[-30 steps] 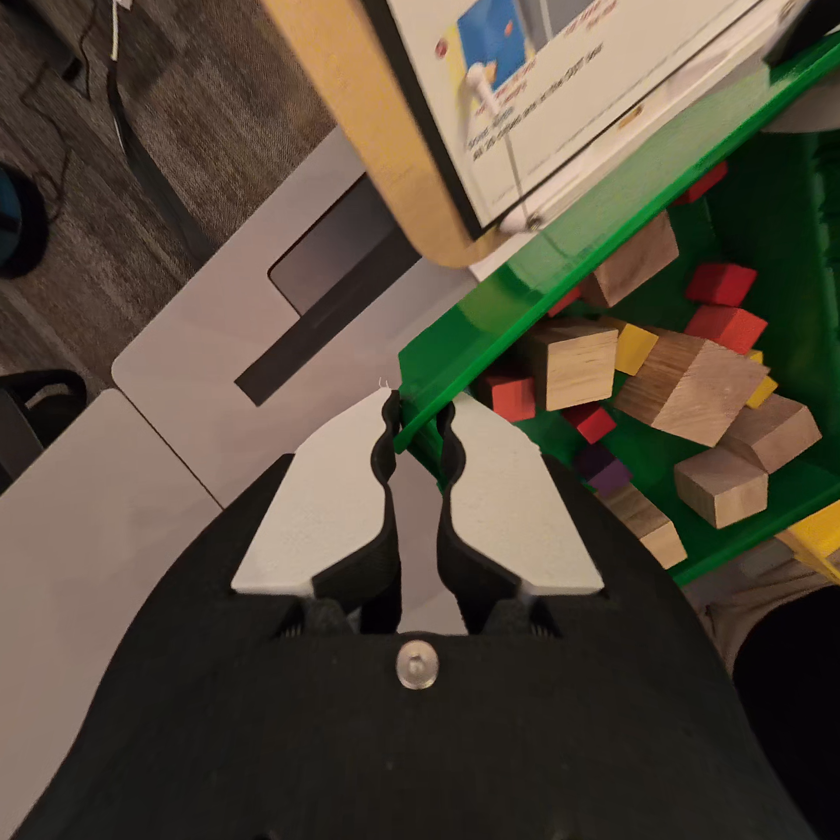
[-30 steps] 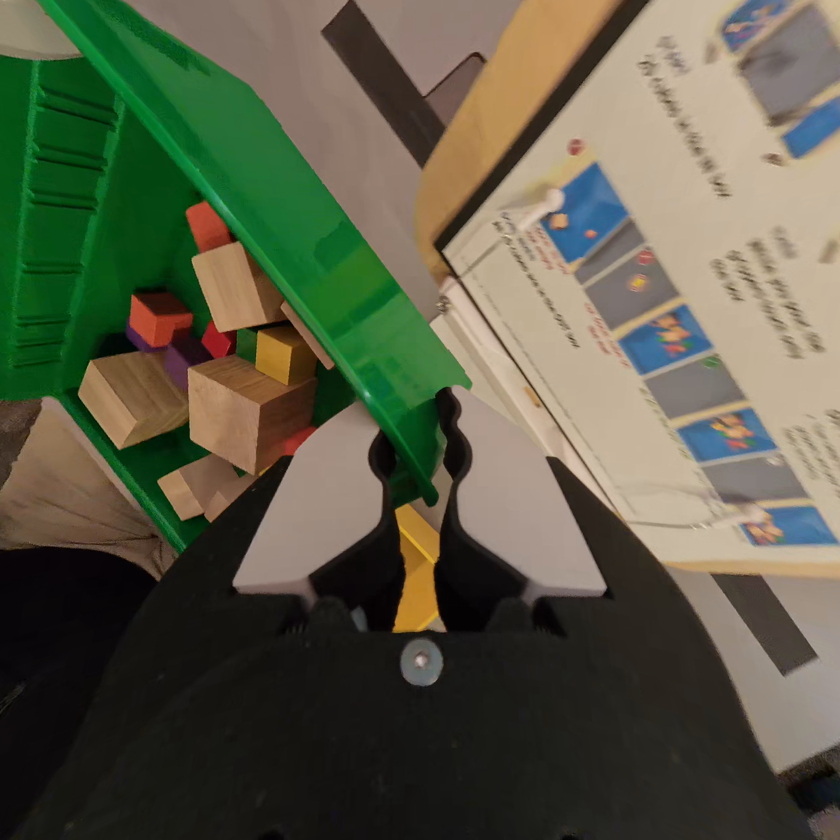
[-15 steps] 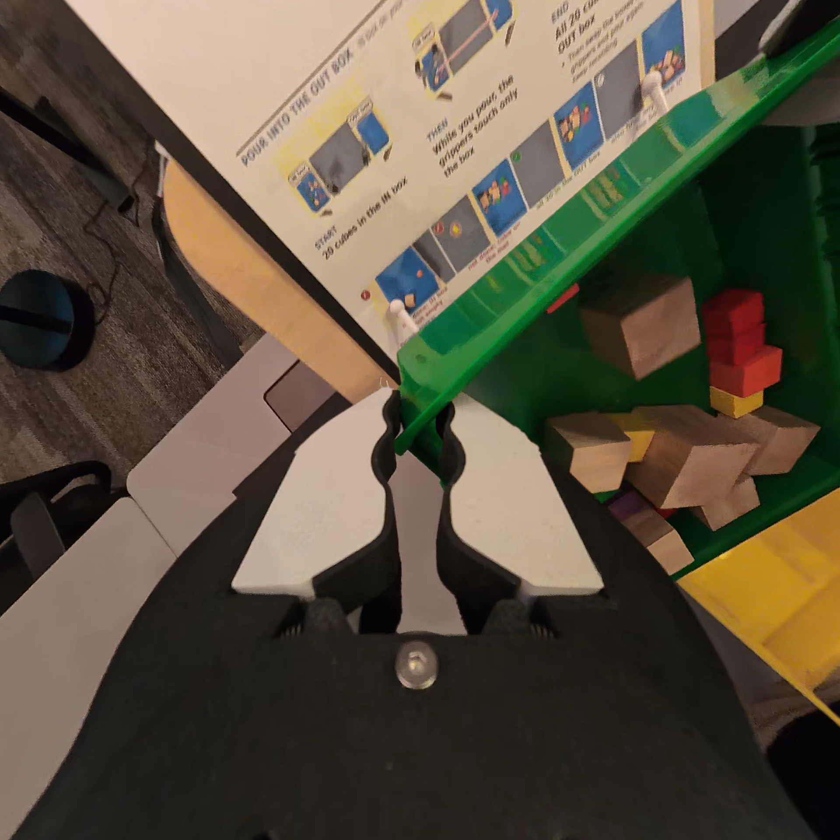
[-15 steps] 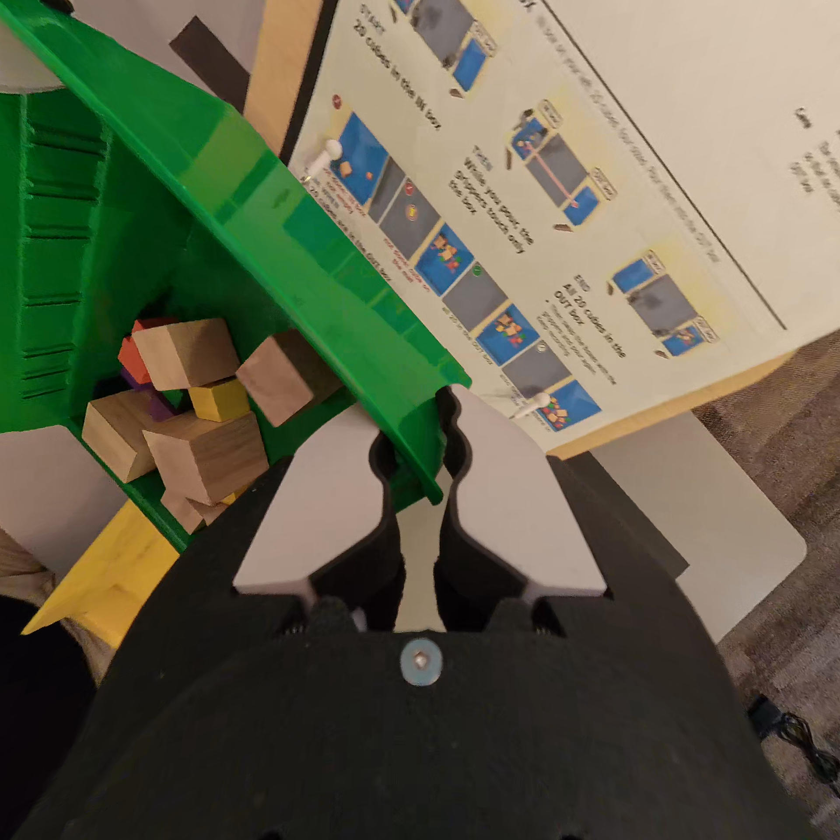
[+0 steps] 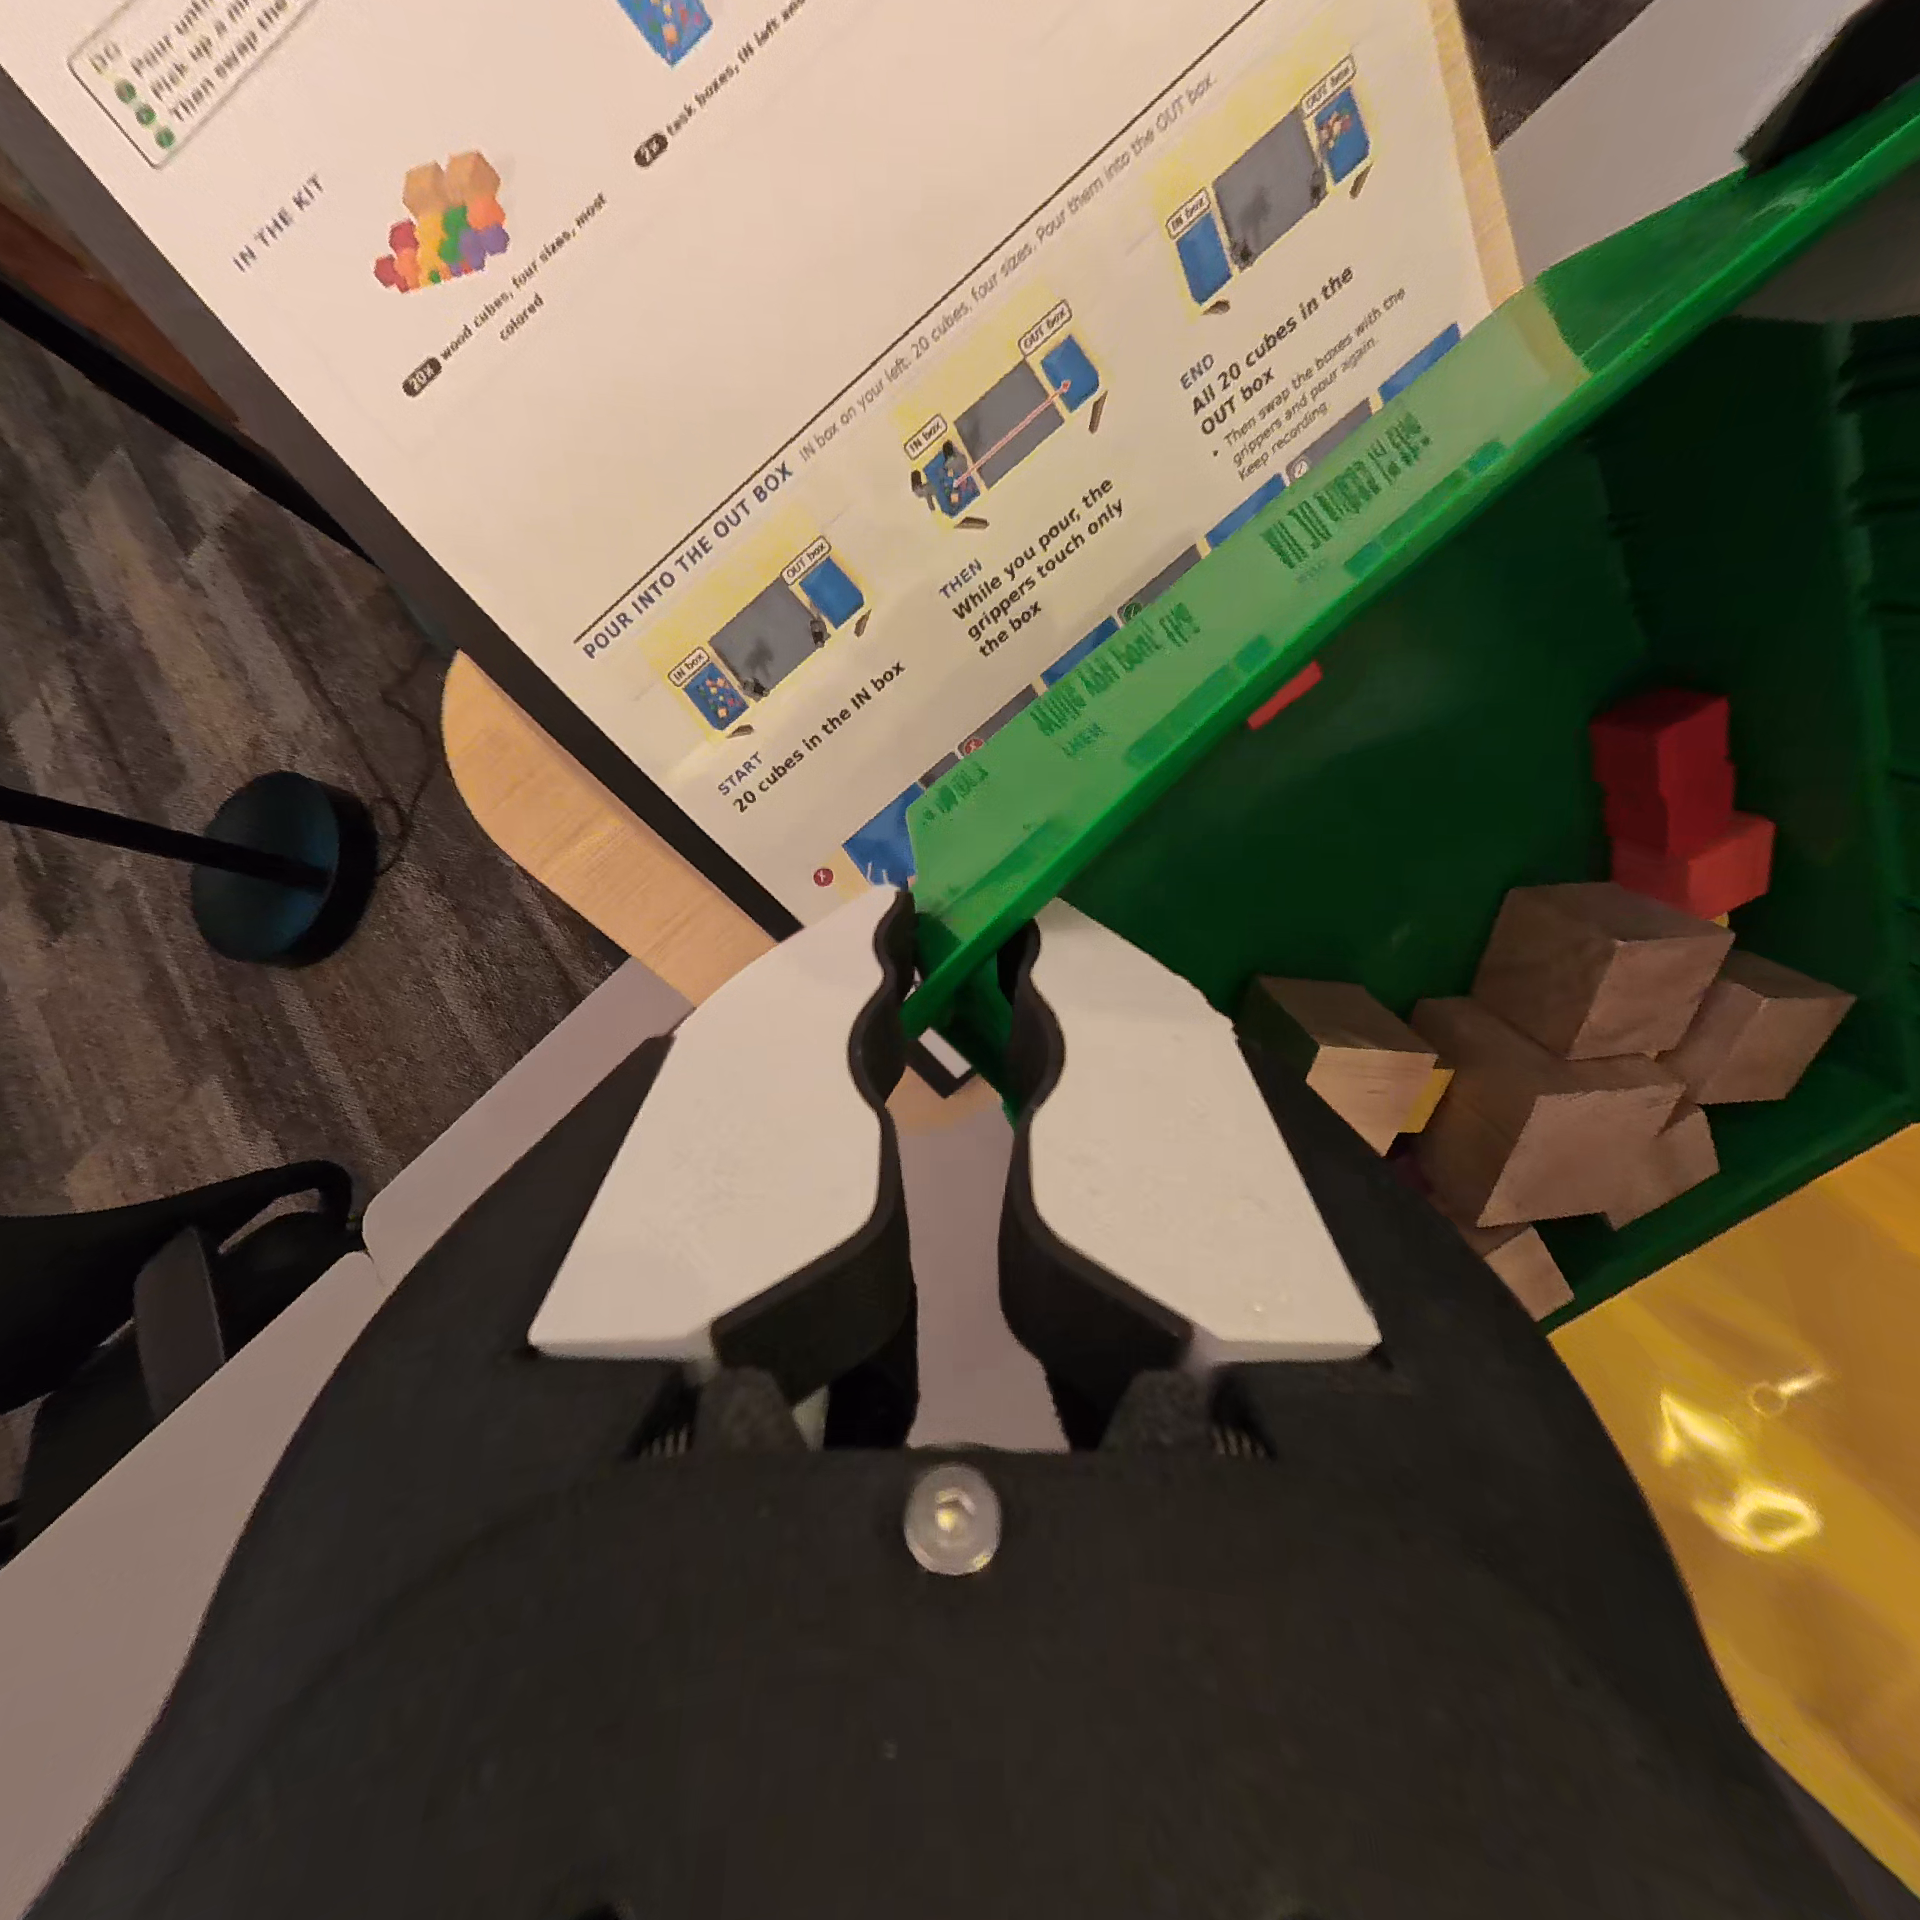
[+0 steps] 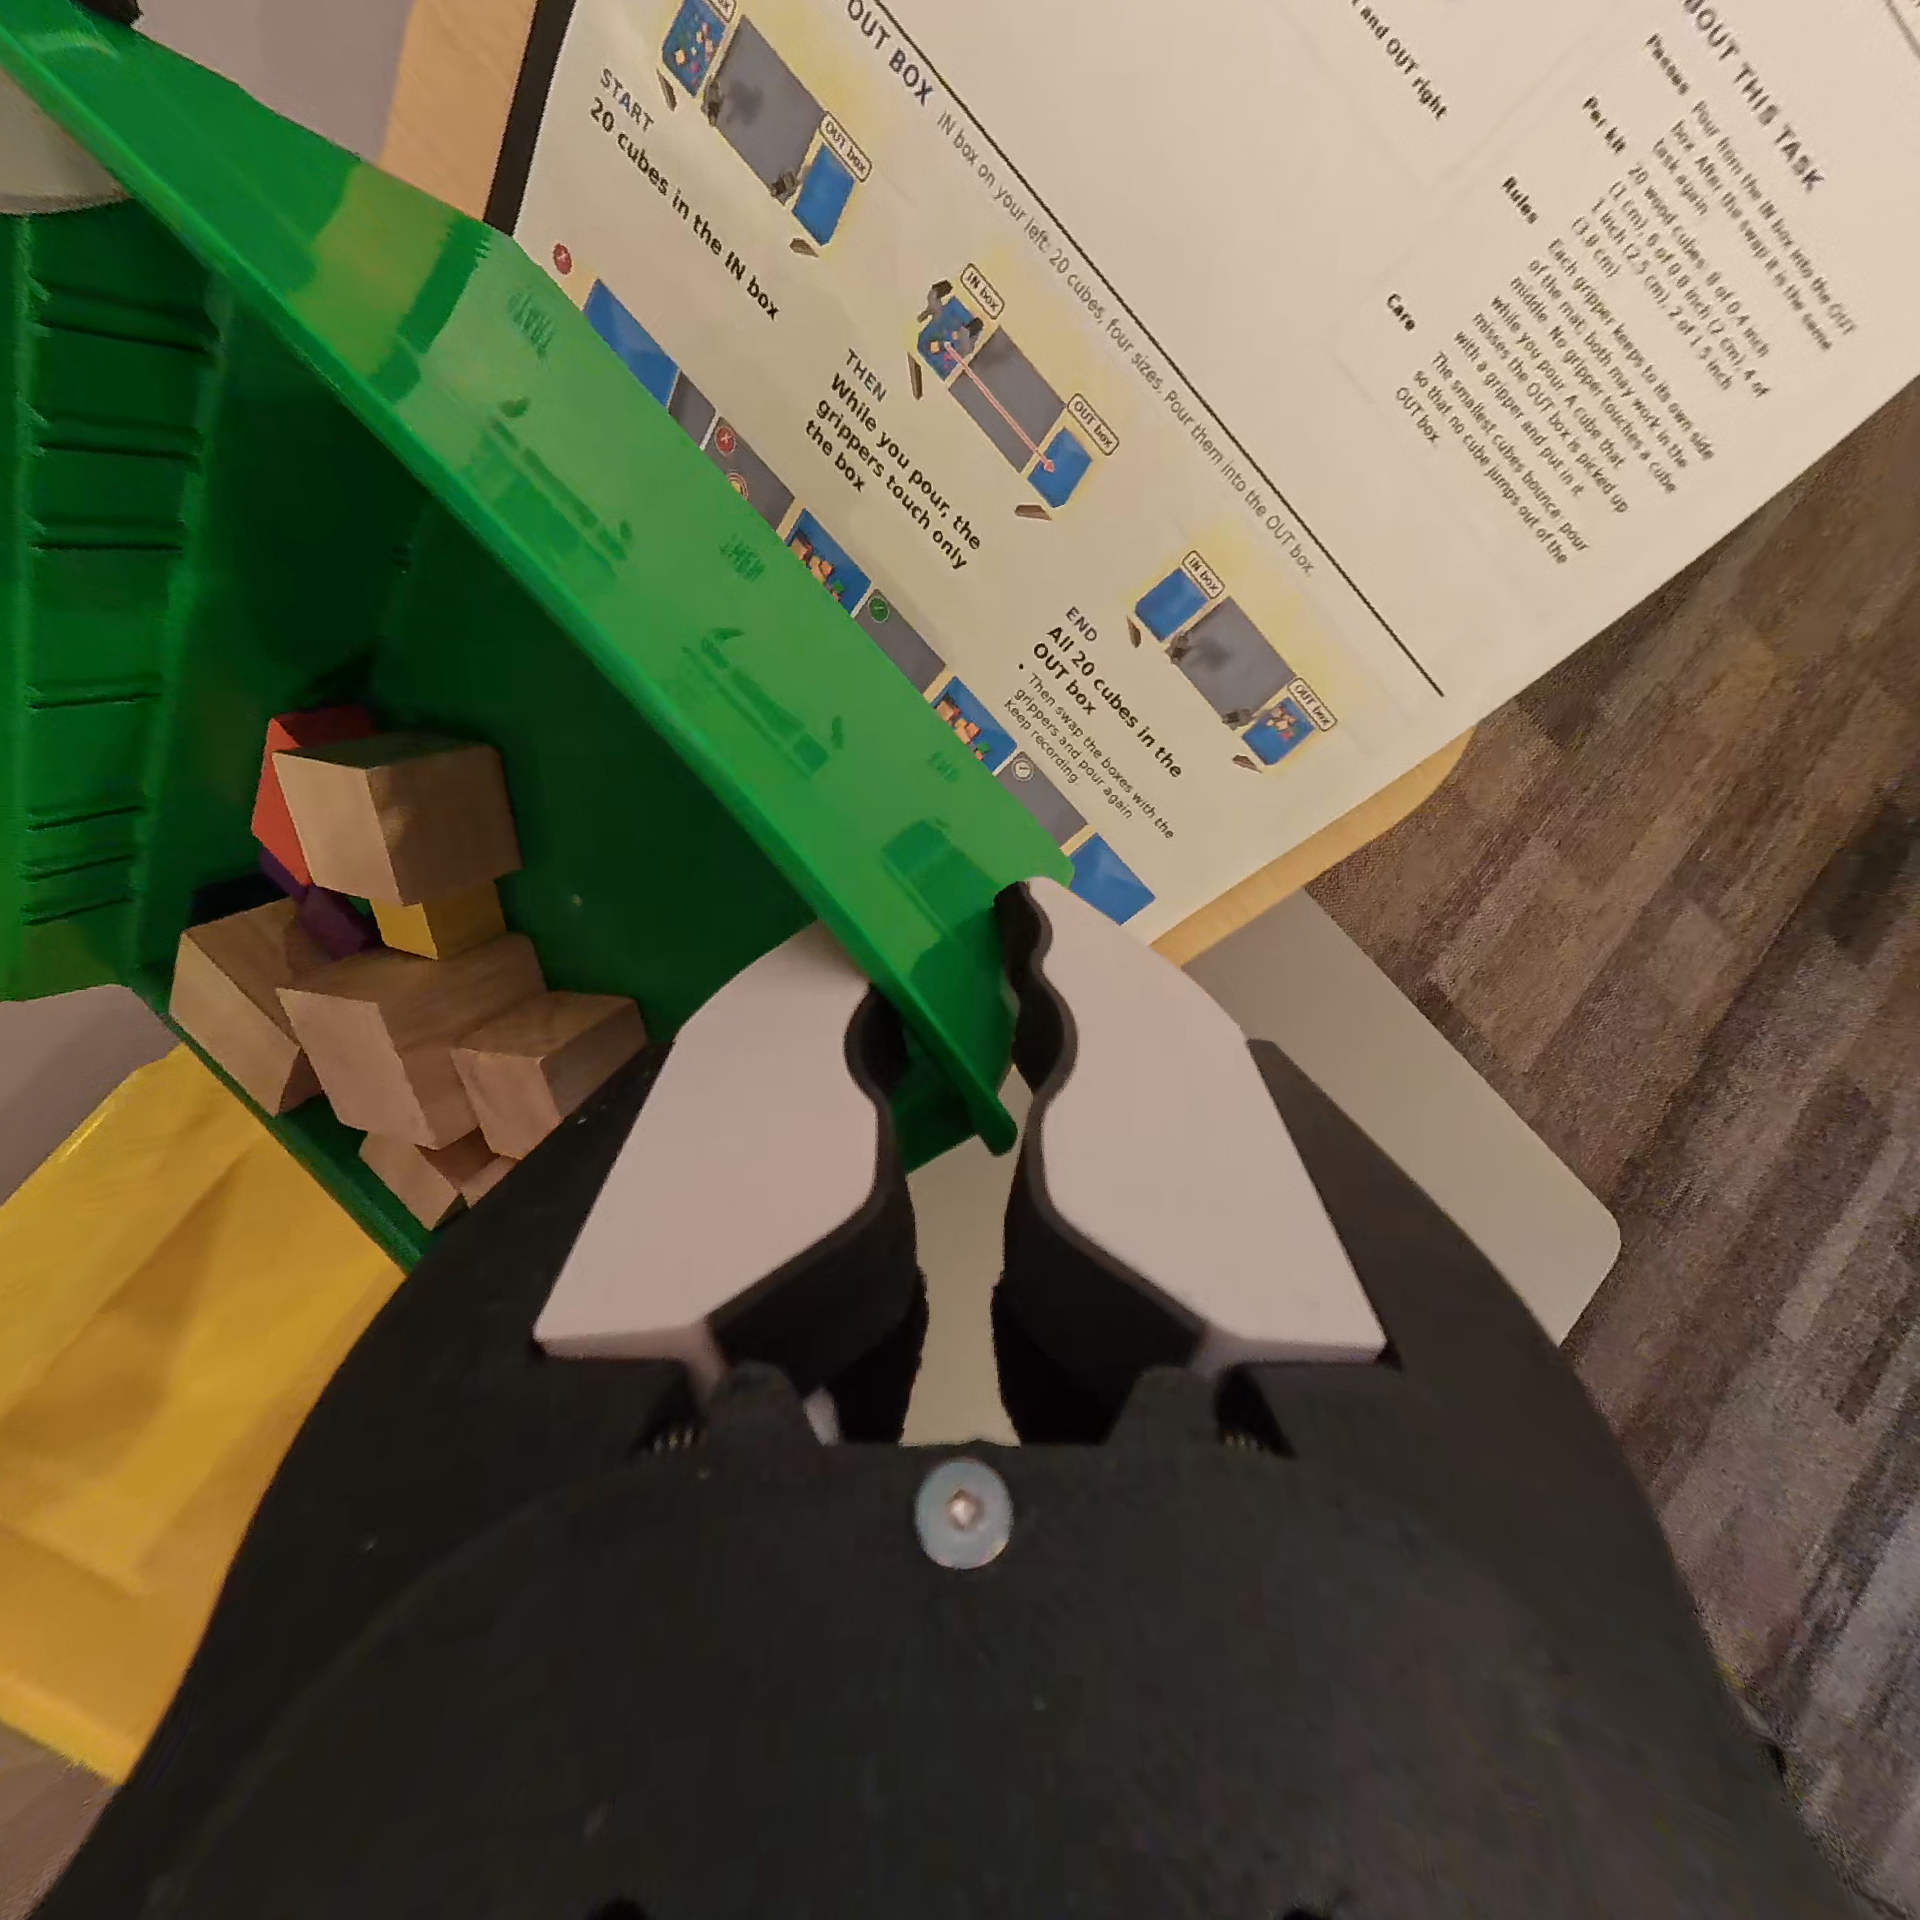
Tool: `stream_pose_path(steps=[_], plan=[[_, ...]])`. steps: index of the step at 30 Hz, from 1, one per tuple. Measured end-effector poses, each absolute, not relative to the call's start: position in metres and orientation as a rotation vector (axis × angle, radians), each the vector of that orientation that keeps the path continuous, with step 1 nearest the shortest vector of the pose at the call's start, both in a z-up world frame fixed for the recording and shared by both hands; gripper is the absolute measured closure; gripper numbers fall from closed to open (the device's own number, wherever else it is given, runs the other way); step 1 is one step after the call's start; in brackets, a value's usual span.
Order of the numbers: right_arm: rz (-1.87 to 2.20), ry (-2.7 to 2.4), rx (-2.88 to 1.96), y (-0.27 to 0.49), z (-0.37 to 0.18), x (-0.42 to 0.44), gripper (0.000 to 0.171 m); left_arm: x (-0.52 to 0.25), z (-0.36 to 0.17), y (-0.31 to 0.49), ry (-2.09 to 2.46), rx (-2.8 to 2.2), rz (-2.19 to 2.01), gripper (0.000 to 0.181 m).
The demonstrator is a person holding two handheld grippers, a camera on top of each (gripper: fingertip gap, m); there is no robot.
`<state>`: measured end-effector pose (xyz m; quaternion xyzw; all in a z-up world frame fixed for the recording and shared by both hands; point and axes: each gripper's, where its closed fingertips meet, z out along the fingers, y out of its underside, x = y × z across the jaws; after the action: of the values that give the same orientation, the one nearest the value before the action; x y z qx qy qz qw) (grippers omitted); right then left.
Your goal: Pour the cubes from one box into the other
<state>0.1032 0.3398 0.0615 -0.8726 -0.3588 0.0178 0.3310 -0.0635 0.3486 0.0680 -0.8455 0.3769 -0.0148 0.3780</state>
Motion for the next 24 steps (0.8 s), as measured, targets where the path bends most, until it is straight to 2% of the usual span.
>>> stream_pose_path(steps=[24], plan=[[-0.132, -0.934, -2.021, 0.309, 0.083, 0.114, 0.159, -0.053, 0.086, 0.311, 0.87, -1.915, 0.065, 0.166]])
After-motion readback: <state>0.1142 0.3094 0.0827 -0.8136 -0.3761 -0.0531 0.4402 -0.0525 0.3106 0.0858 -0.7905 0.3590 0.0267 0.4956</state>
